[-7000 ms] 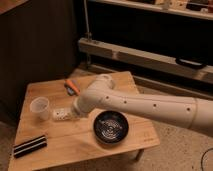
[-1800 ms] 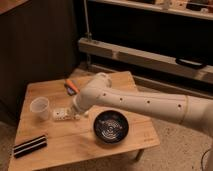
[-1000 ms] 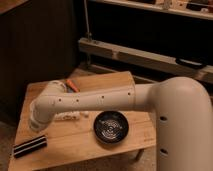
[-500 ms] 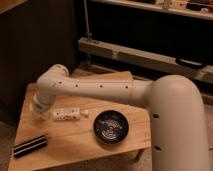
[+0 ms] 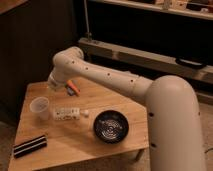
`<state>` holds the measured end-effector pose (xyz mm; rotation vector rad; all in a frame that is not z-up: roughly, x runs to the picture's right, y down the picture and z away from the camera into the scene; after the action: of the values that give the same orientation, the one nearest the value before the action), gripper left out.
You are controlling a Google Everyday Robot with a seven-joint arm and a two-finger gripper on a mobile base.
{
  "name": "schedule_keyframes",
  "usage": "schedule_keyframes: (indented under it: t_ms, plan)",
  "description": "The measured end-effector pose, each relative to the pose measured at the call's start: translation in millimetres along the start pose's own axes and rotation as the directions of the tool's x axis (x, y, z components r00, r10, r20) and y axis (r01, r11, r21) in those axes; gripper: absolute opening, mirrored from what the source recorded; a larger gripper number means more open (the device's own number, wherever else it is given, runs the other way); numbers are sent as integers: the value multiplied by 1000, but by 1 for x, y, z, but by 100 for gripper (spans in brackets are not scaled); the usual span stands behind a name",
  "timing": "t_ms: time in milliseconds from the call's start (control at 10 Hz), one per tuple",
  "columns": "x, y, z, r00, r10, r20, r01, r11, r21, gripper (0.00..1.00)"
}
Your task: Move the arm in a circular motion
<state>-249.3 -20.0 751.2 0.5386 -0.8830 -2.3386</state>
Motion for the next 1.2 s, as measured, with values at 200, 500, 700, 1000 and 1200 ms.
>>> schedule_keyframes:
  t_ms: [200, 500, 700, 1000, 1200]
  plan:
    - [-23, 48, -28, 998, 65, -10, -66, 996, -54, 4]
    - [-87, 84, -62, 984, 176, -21, -177, 979, -105, 4]
    - [-119, 80, -71, 973, 230, -29, -232, 964, -128, 4]
    - [-164, 37, -77, 955, 295, -35, -297, 943, -149, 4]
    - [-171, -17, -65, 954, 299, -15, -298, 945, -135, 4]
